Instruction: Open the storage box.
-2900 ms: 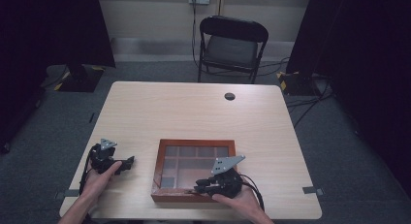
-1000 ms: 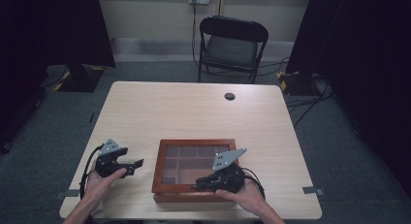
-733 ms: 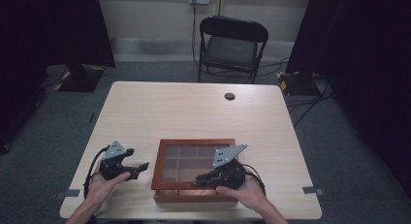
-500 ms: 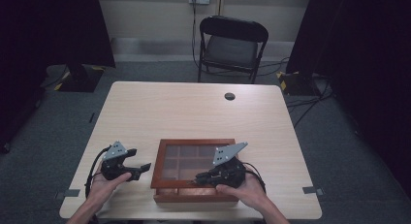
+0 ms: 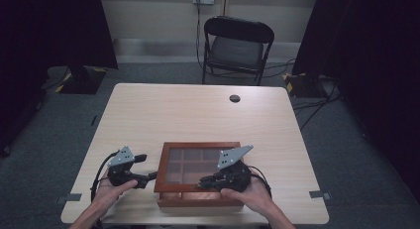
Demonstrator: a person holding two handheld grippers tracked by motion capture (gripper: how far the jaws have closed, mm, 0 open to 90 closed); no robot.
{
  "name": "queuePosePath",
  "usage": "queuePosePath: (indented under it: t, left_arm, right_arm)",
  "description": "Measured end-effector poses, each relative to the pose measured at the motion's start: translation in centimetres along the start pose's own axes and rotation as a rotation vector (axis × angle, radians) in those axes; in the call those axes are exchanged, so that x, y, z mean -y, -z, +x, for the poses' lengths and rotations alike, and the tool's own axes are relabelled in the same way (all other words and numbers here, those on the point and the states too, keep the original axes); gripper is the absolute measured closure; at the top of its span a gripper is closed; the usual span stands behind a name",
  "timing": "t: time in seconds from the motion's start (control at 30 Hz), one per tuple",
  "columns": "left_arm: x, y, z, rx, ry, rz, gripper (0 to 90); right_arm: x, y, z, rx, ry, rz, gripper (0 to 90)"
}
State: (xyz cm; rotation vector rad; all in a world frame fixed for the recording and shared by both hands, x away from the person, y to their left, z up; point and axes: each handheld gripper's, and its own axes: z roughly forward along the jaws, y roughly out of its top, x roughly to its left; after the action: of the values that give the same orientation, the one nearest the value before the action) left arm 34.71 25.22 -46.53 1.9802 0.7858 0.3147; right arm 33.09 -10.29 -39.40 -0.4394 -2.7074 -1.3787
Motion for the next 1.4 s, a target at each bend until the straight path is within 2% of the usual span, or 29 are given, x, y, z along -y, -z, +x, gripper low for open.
queuePosePath:
  t: [0.07,0.2,0.23,0.33,0.4,0.43,0.5,0.53,0.57,0.67,0.7,0.73,0.8,0.9,1.0,1.03,1.07,1.13,1.17,1.27,1.4]
  left_arm:
    - [0.0,-0.3,-0.2,0.028,-0.005,0.008,15.7]
    - [-0.1,-0.7,-0.8,0.036,-0.027,0.020,15.8]
    - [-0.1,-0.9,-0.9,0.044,-0.018,0.017,15.8]
    - [-0.2,-0.9,-0.9,0.040,-0.027,0.019,16.2]
    - [-0.2,-0.9,-0.8,0.041,-0.022,0.014,16.4]
    - [-0.2,-0.8,-0.7,0.030,-0.013,0.008,18.1]
    - [-0.3,-0.7,-0.7,0.024,-0.028,-0.001,18.0]
    - [-0.3,-0.7,-0.7,0.024,-0.028,-0.001,18.1]
    - [-0.3,-0.7,-0.7,0.022,-0.026,-0.005,18.2]
    - [-0.4,-0.6,-0.6,0.023,-0.025,-0.018,18.6]
    - [-0.5,-0.5,-0.6,0.022,-0.027,-0.021,18.7]
    - [-0.6,-0.4,-0.6,0.025,-0.023,-0.026,18.9]
    - [-0.6,-0.4,-0.7,0.026,-0.019,-0.030,19.1]
    - [-0.8,-0.2,-0.8,0.023,-0.031,-0.034,22.0]
    - [-1.0,-0.1,-0.8,0.029,-0.039,-0.039,21.2]
    - [-1.1,-0.1,-0.9,0.041,-0.024,-0.060,20.7]
    - [-1.1,-0.1,-0.9,0.041,-0.024,-0.060,19.8]
    - [-1.4,-0.1,-1.1,0.044,-0.030,-0.066,19.4]
    - [-1.6,-0.1,-1.3,0.053,-0.038,-0.072,19.2]
    - [-1.8,-0.1,-1.7,0.070,-0.055,-0.078,19.1]
    - [-2.2,-0.1,-2.3,0.071,-0.072,-0.080,19.0]
  right_arm:
    - [0.0,0.0,0.0,0.000,-0.002,-0.002,83.1]
    - [0.1,-0.1,0.0,-0.002,-0.001,-0.002,83.1]
    - [0.1,-0.1,0.0,-0.002,-0.002,-0.003,83.1]
    - [0.1,-0.1,0.0,-0.001,-0.006,-0.005,82.8]
    - [0.2,-0.1,-0.3,-0.014,-0.031,-0.003,81.6]
    - [0.3,0.0,-0.3,0.008,-0.037,-0.018,74.0]
    - [0.3,0.2,-0.3,0.023,-0.041,-0.029,69.4]
    - [0.3,0.2,-0.3,0.023,-0.041,-0.029,69.4]
    - [0.2,0.5,-0.4,0.025,-0.046,-0.042,63.4]
    - [0.2,1.1,-0.5,0.043,-0.048,-0.052,59.2]
    - [0.3,1.6,-0.6,0.066,-0.060,-0.063,52.8]
    - [0.4,1.9,-0.8,0.077,-0.065,-0.076,50.3]
    - [0.6,2.2,-0.9,0.078,-0.074,-0.091,48.9]
    - [1.2,2.9,-1.1,0.094,-0.092,-0.117,39.6]
    - [1.5,3.2,-1.3,0.090,-0.102,-0.132,36.8]
    - [1.7,3.4,-1.3,0.097,-0.107,-0.138,33.9]
    - [1.7,3.4,-1.3,0.097,-0.107,-0.138,33.9]
    - [1.9,3.7,-1.4,0.103,-0.117,-0.146,30.5]
    - [2.1,4.0,-1.5,0.102,-0.117,-0.172,29.6]
    - [2.2,4.6,-1.6,0.114,-0.116,-0.192,27.9]
    - [2.3,5.2,-1.6,0.123,-0.115,-0.205,27.4]
